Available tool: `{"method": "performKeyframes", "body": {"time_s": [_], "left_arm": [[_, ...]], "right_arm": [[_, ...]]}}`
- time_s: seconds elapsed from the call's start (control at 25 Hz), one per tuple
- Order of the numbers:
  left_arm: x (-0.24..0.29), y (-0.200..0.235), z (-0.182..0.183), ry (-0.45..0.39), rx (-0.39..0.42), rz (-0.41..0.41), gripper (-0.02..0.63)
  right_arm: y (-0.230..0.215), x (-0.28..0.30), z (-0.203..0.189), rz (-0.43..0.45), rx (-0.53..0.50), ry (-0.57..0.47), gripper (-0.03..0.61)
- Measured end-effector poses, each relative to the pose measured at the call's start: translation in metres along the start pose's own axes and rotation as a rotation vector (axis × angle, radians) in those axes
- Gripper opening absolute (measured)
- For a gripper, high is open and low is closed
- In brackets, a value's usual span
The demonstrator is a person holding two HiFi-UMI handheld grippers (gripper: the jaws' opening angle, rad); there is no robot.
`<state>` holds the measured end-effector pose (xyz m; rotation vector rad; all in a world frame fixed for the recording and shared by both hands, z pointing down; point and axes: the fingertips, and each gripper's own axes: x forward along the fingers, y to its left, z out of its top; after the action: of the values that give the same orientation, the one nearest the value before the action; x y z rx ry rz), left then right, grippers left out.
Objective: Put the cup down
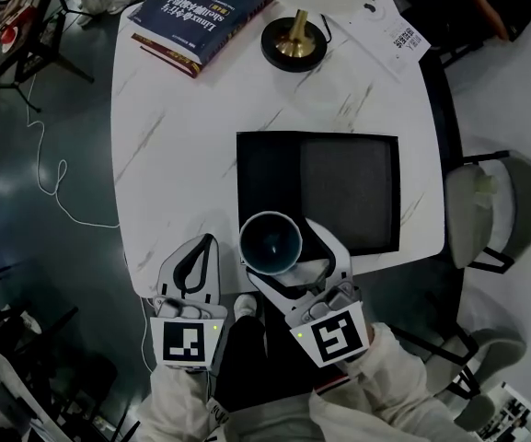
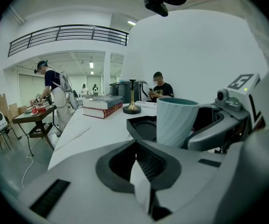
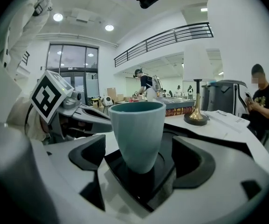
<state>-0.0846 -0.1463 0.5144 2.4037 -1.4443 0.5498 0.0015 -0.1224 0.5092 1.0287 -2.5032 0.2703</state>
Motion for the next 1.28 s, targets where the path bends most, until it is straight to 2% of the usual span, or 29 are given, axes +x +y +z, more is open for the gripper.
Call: {"method": "performKeyframes", "body": {"time_s": [0.16, 0.32, 0.6, 0.76, 0.88, 0.96, 1.28], "left_arm": [[-0.008, -0.001, -0.001, 0.001, 0.014, -0.013, 0.011], [-0.017, -0.001, -0.002, 0.001, 0.025, -0.023, 0.011], [-0.035, -0.008, 0.001, 0.000, 0.063, -0.066, 0.011], [-0.053, -0.015, 0.006, 0.000, 0.079, -0.091, 0.011], [-0.069, -0.020, 0.009, -0.006, 0.098, -0.109, 0.011], [-0.081, -0.024, 0.013, -0.020, 0.110, -0.120, 0.011], [-0.135, -0.037, 0.022, -0.038, 0.131, -0.157, 0.011]], "right_arm": [[-0.005, -0.010, -0.002, -0.070, 0.027, -0.016, 0.431], [-0.004, -0.020, 0.004, -0.107, 0.139, -0.084, 0.431], [0.007, -0.044, 0.012, -0.154, 0.200, -0.114, 0.423], [0.017, -0.063, 0.019, -0.204, 0.216, -0.119, 0.388], [0.021, -0.081, 0.021, -0.273, 0.242, -0.119, 0.317], [0.026, -0.094, 0.021, -0.310, 0.251, -0.113, 0.296], [0.078, -0.137, 0.029, -0.313, 0.298, -0.101, 0.204]]}}
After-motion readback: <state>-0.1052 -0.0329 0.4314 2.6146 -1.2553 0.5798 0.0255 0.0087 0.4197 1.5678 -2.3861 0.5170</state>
